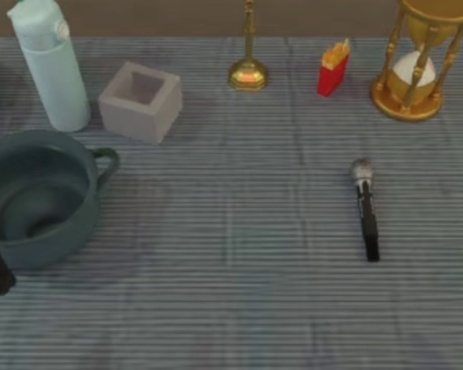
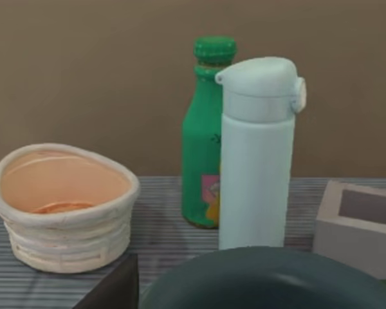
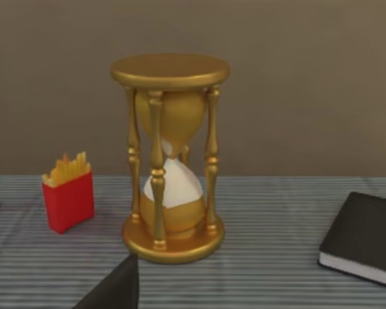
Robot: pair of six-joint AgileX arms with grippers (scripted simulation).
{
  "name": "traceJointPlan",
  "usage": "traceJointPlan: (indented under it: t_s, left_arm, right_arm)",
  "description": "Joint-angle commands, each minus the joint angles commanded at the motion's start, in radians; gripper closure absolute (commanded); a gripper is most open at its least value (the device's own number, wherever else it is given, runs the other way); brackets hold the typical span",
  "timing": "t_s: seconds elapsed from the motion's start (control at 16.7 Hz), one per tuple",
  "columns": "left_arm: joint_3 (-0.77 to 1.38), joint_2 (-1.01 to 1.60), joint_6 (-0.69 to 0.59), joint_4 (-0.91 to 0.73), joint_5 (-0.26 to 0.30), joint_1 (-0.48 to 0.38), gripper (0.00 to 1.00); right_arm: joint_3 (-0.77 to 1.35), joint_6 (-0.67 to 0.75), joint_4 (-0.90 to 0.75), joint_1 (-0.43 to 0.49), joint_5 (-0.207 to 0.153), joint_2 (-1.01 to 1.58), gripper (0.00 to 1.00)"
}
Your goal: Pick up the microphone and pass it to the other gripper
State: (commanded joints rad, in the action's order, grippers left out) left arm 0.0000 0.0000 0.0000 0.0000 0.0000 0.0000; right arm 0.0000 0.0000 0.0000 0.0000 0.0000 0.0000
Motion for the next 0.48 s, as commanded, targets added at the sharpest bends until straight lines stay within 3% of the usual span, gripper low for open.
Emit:
traceJointPlan:
  t_s: [0.24, 0.48]
  left_arm:
    - [0.000, 0.000, 0.000, 0.000, 0.000, 0.000, 0.00]
    - [0.000, 0.000, 0.000, 0.000, 0.000, 0.000, 0.00]
  right_arm:
    - [0.027, 0.010, -0.020, 0.010, -0.001, 0.031, 0.00]
    - [0.177, 0.059, -0.132, 0.058, -0.001, 0.219, 0.00]
